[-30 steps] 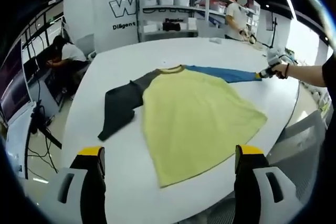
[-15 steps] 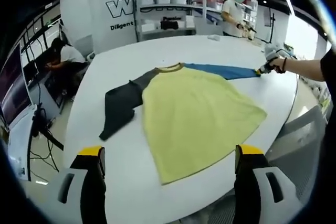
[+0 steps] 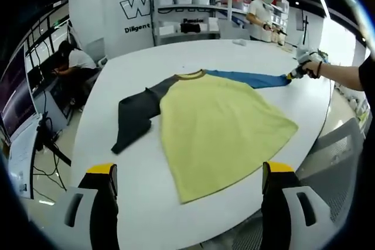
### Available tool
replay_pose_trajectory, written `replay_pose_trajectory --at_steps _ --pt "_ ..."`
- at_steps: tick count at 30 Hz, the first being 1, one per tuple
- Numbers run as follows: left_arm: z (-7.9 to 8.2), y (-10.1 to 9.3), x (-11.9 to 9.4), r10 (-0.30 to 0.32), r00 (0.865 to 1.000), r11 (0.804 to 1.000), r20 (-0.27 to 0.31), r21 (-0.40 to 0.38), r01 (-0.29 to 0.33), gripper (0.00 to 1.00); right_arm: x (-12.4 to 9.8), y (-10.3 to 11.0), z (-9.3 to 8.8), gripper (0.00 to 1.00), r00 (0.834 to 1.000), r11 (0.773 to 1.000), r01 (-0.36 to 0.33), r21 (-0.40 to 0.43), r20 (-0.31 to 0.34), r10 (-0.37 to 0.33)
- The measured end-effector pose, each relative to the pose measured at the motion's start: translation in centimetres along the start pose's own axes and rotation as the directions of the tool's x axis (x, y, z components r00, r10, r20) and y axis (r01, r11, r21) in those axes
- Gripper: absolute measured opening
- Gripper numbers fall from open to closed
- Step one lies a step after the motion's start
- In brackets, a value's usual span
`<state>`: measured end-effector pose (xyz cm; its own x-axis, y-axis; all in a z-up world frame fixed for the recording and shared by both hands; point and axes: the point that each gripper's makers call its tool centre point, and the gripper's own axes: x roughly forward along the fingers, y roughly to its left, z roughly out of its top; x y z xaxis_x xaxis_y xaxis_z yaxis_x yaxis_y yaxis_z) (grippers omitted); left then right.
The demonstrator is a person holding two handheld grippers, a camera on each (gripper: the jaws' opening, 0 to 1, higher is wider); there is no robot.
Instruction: Fold the garment on the visible template until the final outline fits inside the template.
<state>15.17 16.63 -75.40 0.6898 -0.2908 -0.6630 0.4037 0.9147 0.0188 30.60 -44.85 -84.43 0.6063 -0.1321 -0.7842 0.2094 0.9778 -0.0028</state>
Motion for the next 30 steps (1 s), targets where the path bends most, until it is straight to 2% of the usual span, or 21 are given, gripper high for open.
replay_pose_trajectory --at_steps 6,13,22,30 --pt "-0.3 0.0 0.1 -0.008 1.0 1.0 -0.007 -0.002 0.008 0.99 -0.7 1.7 0.8 0.0 0.999 0.999 -0.037 0.01 0.023 0.037" --pt "-0.4 0.5 0.0 -0.012 1.0 1.0 -0.006 -0.002 0.012 0.99 -0.8 4.0 1.3 0.0 0.997 0.998 -0.069 -0.013 0.016 0.069" --pt "-0.4 1.0 -0.1 -0.013 1.0 1.0 0.008 -0.01 0.013 0.99 -1.6 8.9 2.3 0.0 0.987 0.986 -0.154 -0.072 0.026 0.156" --pt "-0.9 0.9 -0.1 -0.021 1.0 1.0 0.005 -0.02 0.021 0.99 -2.6 13.8 3.6 0.0 0.969 0.967 -0.236 -0.1 0.046 0.241"
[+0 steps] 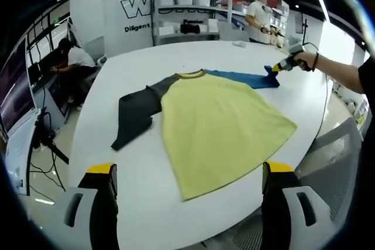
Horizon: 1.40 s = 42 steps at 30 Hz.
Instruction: Fold the garment on the visible template until the final outline fits inside the template.
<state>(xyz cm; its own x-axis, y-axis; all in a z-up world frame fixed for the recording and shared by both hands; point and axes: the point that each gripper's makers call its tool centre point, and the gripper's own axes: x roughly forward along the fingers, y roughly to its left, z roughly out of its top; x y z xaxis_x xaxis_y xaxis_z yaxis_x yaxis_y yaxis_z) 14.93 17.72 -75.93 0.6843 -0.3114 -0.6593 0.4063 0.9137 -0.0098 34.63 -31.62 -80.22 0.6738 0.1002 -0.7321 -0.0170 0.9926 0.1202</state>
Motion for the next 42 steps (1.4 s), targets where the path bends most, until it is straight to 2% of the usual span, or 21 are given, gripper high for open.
replay_pose_trajectory --at_steps 7,16,24,31,42 --pt "0.0 -0.2 -0.4 -0.018 1.0 1.0 0.01 0.003 0.018 0.99 0.1 3.0 0.9 0.0 0.999 0.999 -0.036 -0.019 0.012 0.037" --pt "-0.2 -0.5 -0.3 -0.032 0.999 0.999 0.006 0.012 0.032 0.99 0.6 8.2 2.2 0.0 0.994 0.993 -0.107 -0.055 0.027 0.108" --pt "-0.2 -0.5 -0.3 -0.041 0.999 0.999 0.013 0.006 0.041 0.99 1.5 11.2 1.8 0.0 0.992 0.989 -0.129 -0.072 0.0 0.13" --pt "-0.4 -0.7 -0.1 -0.05 0.999 0.999 0.011 -0.001 0.05 0.99 1.7 15.2 2.5 0.0 0.984 0.979 -0.173 -0.103 0.018 0.176" --pt "-0.3 -0.9 0.1 -0.065 0.998 0.998 0.007 0.007 0.065 0.99 2.1 20.2 2.9 0.0 0.971 0.965 -0.235 -0.12 0.019 0.239"
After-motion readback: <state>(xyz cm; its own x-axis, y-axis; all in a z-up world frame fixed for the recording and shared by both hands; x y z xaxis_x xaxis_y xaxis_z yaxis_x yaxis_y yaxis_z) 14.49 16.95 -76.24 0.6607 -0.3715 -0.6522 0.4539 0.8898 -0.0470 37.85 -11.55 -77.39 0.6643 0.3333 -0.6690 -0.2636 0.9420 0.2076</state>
